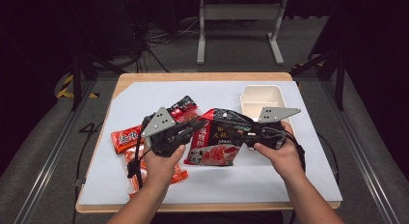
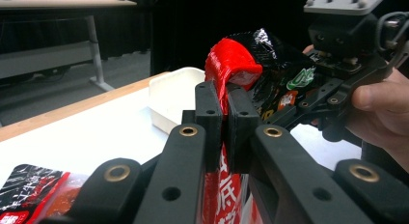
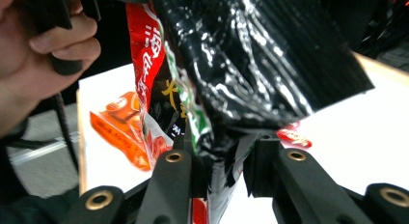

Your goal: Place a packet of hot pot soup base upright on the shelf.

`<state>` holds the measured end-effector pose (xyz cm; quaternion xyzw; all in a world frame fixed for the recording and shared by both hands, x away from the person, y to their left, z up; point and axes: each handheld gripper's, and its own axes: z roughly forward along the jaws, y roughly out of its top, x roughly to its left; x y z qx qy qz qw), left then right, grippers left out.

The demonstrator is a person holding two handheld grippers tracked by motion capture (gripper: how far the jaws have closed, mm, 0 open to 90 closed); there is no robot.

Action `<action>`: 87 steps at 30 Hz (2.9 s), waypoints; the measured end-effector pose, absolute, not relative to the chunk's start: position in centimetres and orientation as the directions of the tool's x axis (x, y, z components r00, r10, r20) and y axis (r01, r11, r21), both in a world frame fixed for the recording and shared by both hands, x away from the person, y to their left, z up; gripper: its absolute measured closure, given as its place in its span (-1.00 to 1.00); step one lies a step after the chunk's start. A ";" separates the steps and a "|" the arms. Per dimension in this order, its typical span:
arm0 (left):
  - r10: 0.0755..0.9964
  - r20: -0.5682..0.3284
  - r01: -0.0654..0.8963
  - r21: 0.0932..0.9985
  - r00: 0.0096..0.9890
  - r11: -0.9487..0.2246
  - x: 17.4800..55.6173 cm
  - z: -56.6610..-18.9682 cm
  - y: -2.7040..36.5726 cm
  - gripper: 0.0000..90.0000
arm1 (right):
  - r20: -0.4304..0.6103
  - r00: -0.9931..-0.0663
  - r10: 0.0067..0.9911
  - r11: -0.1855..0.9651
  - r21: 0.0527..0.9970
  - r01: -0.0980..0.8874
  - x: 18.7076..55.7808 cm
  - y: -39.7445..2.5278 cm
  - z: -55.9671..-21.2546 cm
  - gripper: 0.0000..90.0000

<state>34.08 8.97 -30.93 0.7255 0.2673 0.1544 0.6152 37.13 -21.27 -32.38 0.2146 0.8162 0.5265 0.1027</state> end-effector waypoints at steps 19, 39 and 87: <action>0.590 -0.084 0.212 0.965 0.803 -0.152 35.1 -30.6 10.7 0.27 | -0.007 -0.868 0.496 0.376 0.903 0.208 38.3 -23.3 -29.7 0.83; 0.659 -0.042 0.285 0.921 0.751 -0.267 36.4 -32.0 12.4 0.09 | -0.023 -0.829 0.558 0.328 0.924 0.195 41.6 -27.2 -25.4 0.83; 0.698 -0.052 0.314 0.915 0.715 -0.254 36.4 -32.5 14.6 0.09 | -0.110 -0.736 0.668 0.296 0.947 0.127 50.6 -32.7 -24.7 0.82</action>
